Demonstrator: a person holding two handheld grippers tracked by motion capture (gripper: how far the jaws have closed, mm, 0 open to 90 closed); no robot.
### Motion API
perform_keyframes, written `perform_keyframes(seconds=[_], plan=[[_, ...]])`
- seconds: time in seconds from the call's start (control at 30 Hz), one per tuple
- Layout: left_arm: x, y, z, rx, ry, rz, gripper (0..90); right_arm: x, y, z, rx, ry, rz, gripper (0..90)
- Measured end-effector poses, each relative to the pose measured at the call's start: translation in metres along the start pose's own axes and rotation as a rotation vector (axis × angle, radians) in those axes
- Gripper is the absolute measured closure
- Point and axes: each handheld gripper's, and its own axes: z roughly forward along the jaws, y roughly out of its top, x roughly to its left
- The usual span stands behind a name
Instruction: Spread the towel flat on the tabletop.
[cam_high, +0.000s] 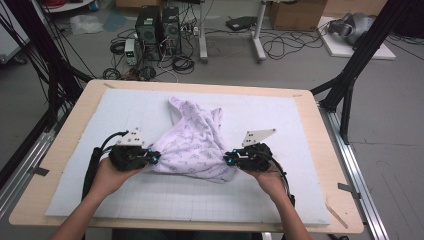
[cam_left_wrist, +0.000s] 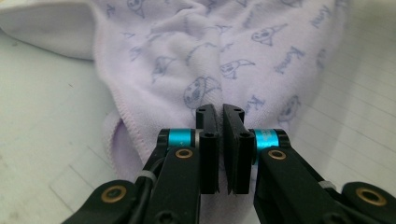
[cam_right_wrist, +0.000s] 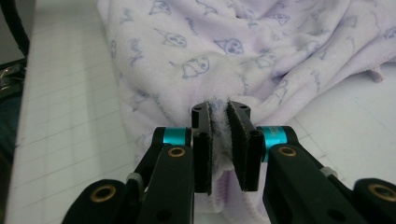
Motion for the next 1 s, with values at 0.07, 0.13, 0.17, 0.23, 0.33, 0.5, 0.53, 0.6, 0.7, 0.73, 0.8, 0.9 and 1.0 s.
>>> perform_keyframes(seconds=[0.07, 0.13, 0.17, 0.23, 0.33, 0.5, 0.53, 0.6, 0.7, 0.73, 0.8, 0.9, 1.0], plan=[[-0.018, -0.011, -0.016, -0.004, -0.005, 0.028, 85.0, 0.007, 0.001, -0.005, 0.005, 0.014, -0.01, 80.1], [-0.032, -0.02, -0.026, -0.01, -0.007, 0.04, 84.9, 0.017, 0.001, -0.01, -0.008, 0.019, -0.034, 80.2], [-0.032, -0.02, -0.026, -0.01, -0.007, 0.04, 84.9, 0.02, 0.001, -0.011, -0.014, 0.023, -0.037, 80.2], [-0.044, -0.031, -0.035, -0.01, -0.015, 0.046, 84.9, 0.03, -0.002, -0.012, -0.011, 0.038, -0.043, 80.3], [-0.059, -0.045, -0.044, 0.0, -0.035, 0.054, 84.8, 0.04, -0.008, -0.011, -0.005, 0.06, -0.048, 80.3], [-0.063, -0.053, -0.047, -0.014, -0.071, 0.042, 62.9, 0.05, -0.017, -0.012, 0.005, 0.083, -0.068, 67.1], [-0.06, -0.051, -0.048, -0.017, -0.057, 0.041, 58.8, 0.047, -0.015, -0.016, -0.016, 0.071, -0.061, 63.0], [-0.053, -0.044, -0.047, -0.04, -0.033, 0.024, 50.4, 0.038, -0.011, -0.021, -0.031, 0.038, -0.05, 54.5], [-0.04, -0.035, -0.038, -0.052, 0.003, 0.008, 46.5, 0.027, -0.01, -0.016, 0.005, -0.012, -0.058, 51.1], [-0.036, -0.032, -0.033, -0.053, 0.009, -0.003, 46.5, 0.027, -0.01, -0.016, 0.005, -0.012, -0.058, 51.1], [-0.028, -0.029, -0.018, -0.04, 0.007, -0.018, 45.4, 0.018, -0.014, -0.002, 0.066, -0.014, -0.03, 47.7], [-0.021, -0.03, 0.007, 0.019, -0.004, -0.024, 45.5, 0.016, -0.015, 0.012, 0.126, -0.002, -0.019, 45.7], [-0.017, -0.036, 0.028, 0.072, -0.034, -0.033, 53.3, 0.013, -0.019, 0.028, 0.152, 0.035, 0.023, 54.5]])
